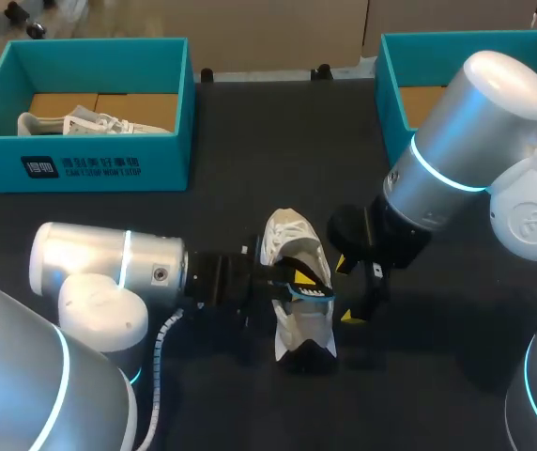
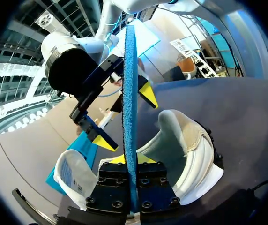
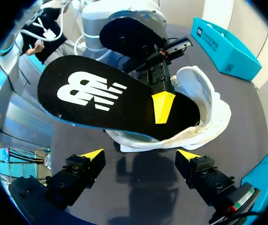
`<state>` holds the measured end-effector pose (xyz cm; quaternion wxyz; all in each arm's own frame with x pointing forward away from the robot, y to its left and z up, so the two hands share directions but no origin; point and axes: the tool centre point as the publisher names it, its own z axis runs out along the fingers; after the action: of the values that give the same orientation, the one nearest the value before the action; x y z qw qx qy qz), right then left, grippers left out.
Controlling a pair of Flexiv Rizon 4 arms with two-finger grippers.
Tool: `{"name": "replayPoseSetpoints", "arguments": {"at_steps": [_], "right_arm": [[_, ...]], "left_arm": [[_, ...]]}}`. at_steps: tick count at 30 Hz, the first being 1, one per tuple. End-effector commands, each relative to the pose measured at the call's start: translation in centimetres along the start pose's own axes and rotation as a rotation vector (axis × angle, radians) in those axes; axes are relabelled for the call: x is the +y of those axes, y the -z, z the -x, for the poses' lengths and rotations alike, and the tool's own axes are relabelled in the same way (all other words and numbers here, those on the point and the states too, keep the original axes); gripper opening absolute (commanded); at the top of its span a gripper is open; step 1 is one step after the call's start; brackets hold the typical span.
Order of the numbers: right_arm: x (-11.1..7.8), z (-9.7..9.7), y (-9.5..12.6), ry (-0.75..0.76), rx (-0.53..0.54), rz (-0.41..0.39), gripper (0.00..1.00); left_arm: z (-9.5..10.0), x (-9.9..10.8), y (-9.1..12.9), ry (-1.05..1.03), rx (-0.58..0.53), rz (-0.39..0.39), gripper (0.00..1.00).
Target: Take the shoe out of the shoebox, open the shoe tongue, remove and reinsert the insole, then place the shoe into the shoebox
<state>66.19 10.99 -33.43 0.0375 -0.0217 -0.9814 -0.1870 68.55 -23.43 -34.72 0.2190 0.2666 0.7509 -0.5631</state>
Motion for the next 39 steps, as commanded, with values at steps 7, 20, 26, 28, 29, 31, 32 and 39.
{"name": "replayPoseSetpoints", "arguments": {"at_steps": [7, 20, 26, 28, 29, 31, 32, 39], "right_arm": [[0.0, 0.0, -0.1, 0.001, -0.001, 0.001, 1.00], [0.0, 0.0, -0.1, 0.001, -0.001, 0.001, 1.00], [0.0, 0.0, -0.1, 0.001, -0.001, 0.001, 1.00], [0.0, 0.0, -0.1, 0.001, -0.001, 0.001, 1.00], [0.0, 0.0, -0.1, 0.001, -0.001, 0.001, 1.00], [0.0, 0.0, -0.1, 0.001, -0.001, 0.001, 1.00], [0.0, 0.0, -0.1, 0.001, -0.001, 0.001, 1.00], [0.0, 0.0, -0.1, 0.001, -0.001, 0.001, 1.00]], "left_arm": [[0.0, -2.1, 0.6, 0.006, -0.026, -0.040, 0.31], [-0.2, -4.2, 0.7, -0.047, -0.047, -0.077, 0.01], [-0.4, -2.5, 0.2, -0.082, -0.058, -0.051, 0.00], [-0.3, -1.9, 0.2, -0.099, -0.067, -0.054, 0.00], [-0.3, -1.8, 0.2, -0.101, -0.071, -0.058, 0.00], [-0.2, -1.3, 0.2, -0.115, -0.082, -0.071, 0.00], [-0.2, -1.2, 0.2, -0.117, -0.084, -0.075, 0.00], [0.0, 0.6, 0.1, -0.135, -0.089, -0.058, 0.00]]}}
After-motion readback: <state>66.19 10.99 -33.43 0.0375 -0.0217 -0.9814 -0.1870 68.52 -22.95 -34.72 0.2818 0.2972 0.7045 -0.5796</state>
